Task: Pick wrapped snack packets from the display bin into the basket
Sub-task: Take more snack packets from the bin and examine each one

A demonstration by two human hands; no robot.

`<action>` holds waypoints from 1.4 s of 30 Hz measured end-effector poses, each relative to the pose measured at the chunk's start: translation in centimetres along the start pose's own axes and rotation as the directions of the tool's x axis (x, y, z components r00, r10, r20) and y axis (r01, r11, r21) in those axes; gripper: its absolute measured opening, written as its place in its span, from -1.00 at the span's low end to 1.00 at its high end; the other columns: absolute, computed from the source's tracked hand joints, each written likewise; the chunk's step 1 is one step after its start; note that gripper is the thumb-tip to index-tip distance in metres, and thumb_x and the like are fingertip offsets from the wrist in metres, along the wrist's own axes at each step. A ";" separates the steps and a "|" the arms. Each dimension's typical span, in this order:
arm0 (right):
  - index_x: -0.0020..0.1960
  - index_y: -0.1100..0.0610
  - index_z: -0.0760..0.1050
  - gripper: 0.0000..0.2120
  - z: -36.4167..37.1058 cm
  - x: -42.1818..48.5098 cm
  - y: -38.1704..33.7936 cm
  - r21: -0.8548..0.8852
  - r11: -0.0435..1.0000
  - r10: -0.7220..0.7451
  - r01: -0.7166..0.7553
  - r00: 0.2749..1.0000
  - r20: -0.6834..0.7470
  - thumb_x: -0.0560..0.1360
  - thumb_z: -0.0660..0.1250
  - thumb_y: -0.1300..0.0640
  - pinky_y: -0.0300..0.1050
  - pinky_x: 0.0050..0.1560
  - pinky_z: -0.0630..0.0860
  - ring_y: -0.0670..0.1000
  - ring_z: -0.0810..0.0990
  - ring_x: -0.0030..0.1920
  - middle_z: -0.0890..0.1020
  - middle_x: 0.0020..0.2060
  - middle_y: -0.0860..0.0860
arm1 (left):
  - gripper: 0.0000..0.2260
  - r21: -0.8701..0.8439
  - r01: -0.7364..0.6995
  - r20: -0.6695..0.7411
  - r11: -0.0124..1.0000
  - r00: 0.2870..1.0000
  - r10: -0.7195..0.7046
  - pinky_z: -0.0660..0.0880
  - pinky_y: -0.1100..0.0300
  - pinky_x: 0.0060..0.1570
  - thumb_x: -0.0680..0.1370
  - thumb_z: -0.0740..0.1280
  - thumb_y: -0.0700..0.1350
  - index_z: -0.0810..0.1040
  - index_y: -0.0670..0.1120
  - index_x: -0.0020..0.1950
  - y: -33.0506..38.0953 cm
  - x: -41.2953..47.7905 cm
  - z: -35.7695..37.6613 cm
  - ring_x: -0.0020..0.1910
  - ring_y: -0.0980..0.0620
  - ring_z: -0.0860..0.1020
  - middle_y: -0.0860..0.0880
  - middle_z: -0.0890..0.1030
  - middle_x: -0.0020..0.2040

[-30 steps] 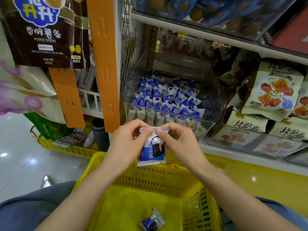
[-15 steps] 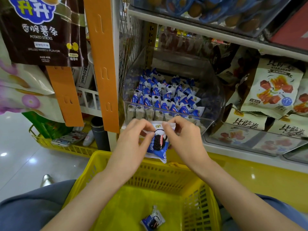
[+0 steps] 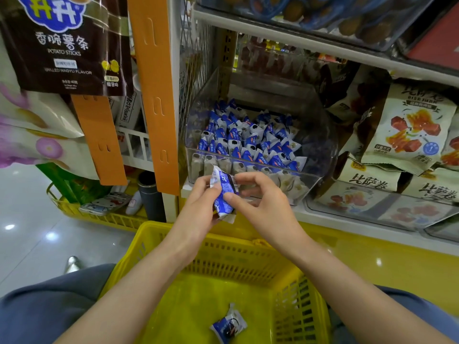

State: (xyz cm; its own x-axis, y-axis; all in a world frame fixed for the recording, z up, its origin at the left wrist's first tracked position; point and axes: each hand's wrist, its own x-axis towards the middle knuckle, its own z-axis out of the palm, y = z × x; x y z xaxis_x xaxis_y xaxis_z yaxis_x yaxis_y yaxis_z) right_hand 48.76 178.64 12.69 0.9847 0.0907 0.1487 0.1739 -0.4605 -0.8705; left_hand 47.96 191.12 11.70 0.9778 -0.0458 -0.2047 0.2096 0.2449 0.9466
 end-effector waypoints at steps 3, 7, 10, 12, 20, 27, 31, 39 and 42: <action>0.15 0.01 0.48 -0.67 0.0 -0.1 0.2 -0.026 0.999 -0.026 0.026 1.000 -0.017 0.42 0.42 0.05 -0.41 -0.15 0.51 -0.21 0.56 -0.09 0.57 0.02 -0.16 | -0.77 -0.001 -0.024 0.024 1.000 0.999 0.024 0.47 -0.12 0.20 0.61 0.16 -0.05 0.42 -0.04 0.25 0.0 -0.1 0.0 0.10 0.00 0.60 -0.04 0.62 0.11; 0.18 0.03 0.52 -0.71 -0.1 -0.4 -0.1 -0.062 0.991 -0.121 0.122 0.993 0.015 0.46 0.39 0.12 -0.44 -0.16 0.49 -0.24 0.55 -0.07 0.57 0.03 -0.08 | -0.73 0.158 -0.140 0.035 0.977 0.990 0.137 0.50 0.03 0.16 0.54 0.24 0.00 0.43 -0.05 0.21 0.0 -0.2 -0.3 0.05 0.09 0.61 0.01 0.64 0.02; 0.17 0.06 0.56 -0.75 -0.3 -0.3 -0.2 -0.058 0.989 -0.133 0.134 0.991 0.017 0.50 0.34 0.16 -0.51 -0.17 0.45 -0.33 0.55 -0.09 0.60 -0.04 -0.13 | -0.76 0.268 -0.203 0.020 0.942 0.978 0.205 0.54 0.17 -0.03 0.58 0.21 -0.04 0.41 -0.07 0.21 0.0 -0.1 -0.5 -0.03 0.11 0.61 0.00 0.62 -0.01; 0.13 0.07 0.58 -0.79 -0.4 -0.2 -0.2 -0.091 0.987 -0.134 0.134 0.991 0.004 0.51 0.32 0.17 -0.52 -0.18 0.45 -0.36 0.55 -0.13 0.61 -0.12 -0.17 | -0.76 0.322 -0.210 0.022 0.923 0.976 0.215 0.53 0.27 -0.16 0.58 0.21 -0.05 0.40 -0.07 0.23 0.0 0.0 -0.7 -0.11 0.19 0.61 0.02 0.61 -0.03; 0.03 0.08 0.52 -0.88 0.2 -0.2 0.6 -0.313 0.937 -0.179 0.155 0.983 -0.047 0.55 0.23 0.11 -0.03 -0.14 0.57 -0.09 0.62 -0.23 0.66 -0.22 -0.03 | -0.78 0.410 -0.222 0.002 0.885 0.970 0.243 0.55 0.18 -0.19 0.56 0.26 -0.14 0.35 0.03 0.18 -0.3 0.3 -0.4 -0.27 0.25 0.58 0.11 0.59 -0.14; 0.08 0.05 0.48 -0.87 0.4 0.2 0.5 0.048 0.999 0.012 -0.016 0.997 0.071 0.54 0.27 0.10 -0.19 0.04 0.56 -0.18 0.60 -0.06 0.63 -0.07 -0.08 | -0.76 0.277 -0.144 -0.112 0.950 0.977 0.180 0.55 0.19 -0.07 0.55 0.28 -0.07 0.42 -0.05 0.20 0.2 0.6 -0.7 -0.04 0.08 0.61 -0.04 0.60 0.04; 0.06 0.04 0.43 -0.86 1.0 -0.3 0.6 0.139 0.987 0.060 -0.087 0.981 0.186 0.51 0.31 0.12 -0.32 0.03 0.50 -0.23 0.57 -0.09 0.59 -0.08 -0.14 | -0.84 0.100 -0.121 -0.133 0.988 0.982 0.133 0.56 0.15 -0.05 0.55 0.29 -0.17 0.44 0.03 0.09 0.5 0.6 -1.2 0.02 0.00 0.61 -0.08 0.60 0.06; 0.05 0.03 0.50 -0.78 0.6 0.2 0.3 0.126 0.986 0.096 -0.112 0.987 0.130 0.42 0.42 0.10 -0.18 -0.07 0.54 -0.18 0.55 -0.22 0.63 -0.14 -0.09 | -0.88 0.166 -0.063 -0.071 0.984 0.995 0.076 0.55 0.20 -0.08 0.56 0.26 -0.10 0.45 0.08 0.07 0.7 0.8 -1.7 -0.03 0.11 0.62 -0.02 0.62 0.05; -0.02 -0.06 0.49 -0.78 0.0 0.2 0.3 0.024 0.999 0.022 -0.023 1.000 0.020 0.39 0.46 0.10 -0.34 -0.18 0.51 -0.23 0.57 -0.22 0.62 -0.16 -0.17 | -0.78 0.183 -0.002 -0.081 0.983 0.997 0.017 0.52 0.30 -0.20 0.56 0.27 -0.12 0.44 0.00 0.20 0.6 0.9 -1.7 -0.04 0.15 0.60 0.01 0.59 0.08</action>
State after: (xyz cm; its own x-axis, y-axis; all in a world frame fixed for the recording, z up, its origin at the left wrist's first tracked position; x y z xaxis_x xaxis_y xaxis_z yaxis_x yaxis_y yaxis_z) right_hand 49.04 178.55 12.44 0.9879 0.0981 0.1200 0.1513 -0.4409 -0.8847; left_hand 48.95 192.87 11.68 0.9774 0.0372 -0.2082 0.2056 0.0639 0.9766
